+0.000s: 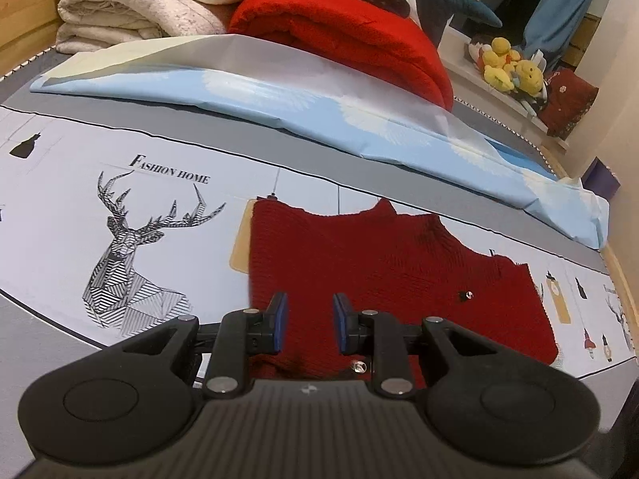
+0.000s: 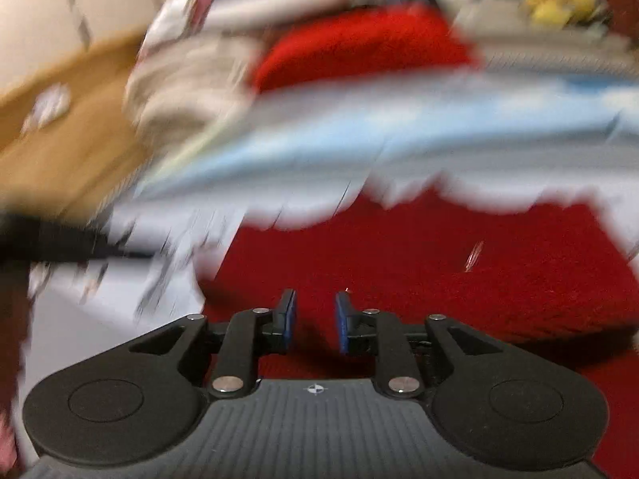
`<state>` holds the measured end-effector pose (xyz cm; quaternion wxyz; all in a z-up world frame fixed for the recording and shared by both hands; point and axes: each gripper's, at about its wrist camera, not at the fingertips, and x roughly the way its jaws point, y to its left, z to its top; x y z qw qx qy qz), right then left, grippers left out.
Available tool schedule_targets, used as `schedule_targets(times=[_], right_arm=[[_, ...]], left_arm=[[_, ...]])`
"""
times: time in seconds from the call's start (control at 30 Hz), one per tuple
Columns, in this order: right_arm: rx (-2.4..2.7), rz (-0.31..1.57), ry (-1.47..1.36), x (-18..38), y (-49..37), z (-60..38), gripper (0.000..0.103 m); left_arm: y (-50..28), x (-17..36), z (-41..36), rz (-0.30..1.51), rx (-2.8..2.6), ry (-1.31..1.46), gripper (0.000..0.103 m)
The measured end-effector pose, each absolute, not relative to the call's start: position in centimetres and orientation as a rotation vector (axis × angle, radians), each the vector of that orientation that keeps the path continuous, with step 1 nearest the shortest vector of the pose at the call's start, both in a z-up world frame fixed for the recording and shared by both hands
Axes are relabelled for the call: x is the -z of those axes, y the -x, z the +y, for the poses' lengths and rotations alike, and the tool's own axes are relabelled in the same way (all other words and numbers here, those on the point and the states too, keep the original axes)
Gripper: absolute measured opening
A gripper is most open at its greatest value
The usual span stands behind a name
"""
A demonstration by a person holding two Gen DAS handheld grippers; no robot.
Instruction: Fold small clothes
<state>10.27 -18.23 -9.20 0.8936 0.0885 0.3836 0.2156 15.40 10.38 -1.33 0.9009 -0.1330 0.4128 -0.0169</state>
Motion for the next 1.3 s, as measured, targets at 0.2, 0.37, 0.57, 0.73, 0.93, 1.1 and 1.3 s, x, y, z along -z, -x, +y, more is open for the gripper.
schedule_targets(times=[0.2, 0.37, 0.57, 0.73, 0.93, 1.1, 1.3], right_arm=[[-0.333, 0.839, -0.322, 7.6, -9.2, -20.0, 0.027], [-0.196, 0.747, -0.404, 6.9, -9.3, -23.2, 0.032], [-0.104, 0.783, -0.378, 9.5, -10.3, -24.7, 0.032], [-0.054, 0.777, -0.441, 9.5, -11.3, -27.2, 0.032], [0.023, 0.857, -0.53, 10.5, -12.2, -30.0, 0.032], [0.07, 0.936, -0.59, 11.8, -12.7, -31.0, 0.032], [0.063, 0.952, -0.605, 11.9, -12.6, -30.7, 0.032]], left_arm=[[-15.5, 1.4, 11.4, 0.858, 0.015, 0.289, 0.026], [-15.8, 1.9, 11.0, 0.869, 0.013, 0.278, 0.026], [-16.9, 3.3, 12.4, 0.894, -0.052, 0.36, 0.026], [-17.8, 5.0, 12.8, 0.928, -0.059, 0.473, 0.026], [-18.1, 7.6, 11.3, 1.05, -0.016, 0.497, 0.026], [-17.6, 10.9, 10.1, 1.215, 0.024, 0.544, 0.026], [-17.9, 11.5, 8.3, 1.215, 0.036, 0.441, 0.027]])
